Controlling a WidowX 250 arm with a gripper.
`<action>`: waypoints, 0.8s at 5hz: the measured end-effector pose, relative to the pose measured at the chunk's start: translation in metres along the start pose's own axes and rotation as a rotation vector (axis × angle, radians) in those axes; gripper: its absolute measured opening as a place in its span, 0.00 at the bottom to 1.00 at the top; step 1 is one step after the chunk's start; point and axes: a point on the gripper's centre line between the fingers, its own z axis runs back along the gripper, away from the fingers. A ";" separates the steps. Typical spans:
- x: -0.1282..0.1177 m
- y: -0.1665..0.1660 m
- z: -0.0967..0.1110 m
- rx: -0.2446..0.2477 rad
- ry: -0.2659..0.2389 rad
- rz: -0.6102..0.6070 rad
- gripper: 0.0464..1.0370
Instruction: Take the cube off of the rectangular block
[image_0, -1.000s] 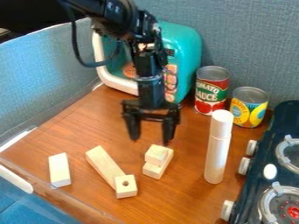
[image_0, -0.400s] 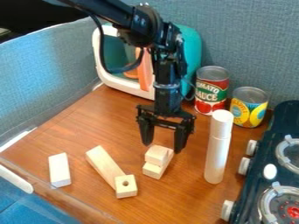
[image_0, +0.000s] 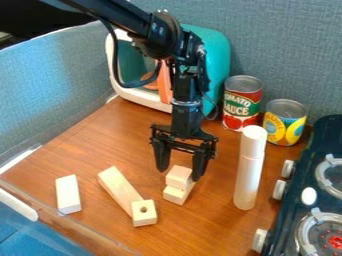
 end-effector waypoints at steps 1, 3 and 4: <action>0.001 0.001 -0.002 -0.013 -0.002 -0.015 0.62; 0.002 0.002 -0.002 -0.010 -0.006 0.000 0.52; -0.011 0.006 0.008 -0.031 -0.038 0.016 0.52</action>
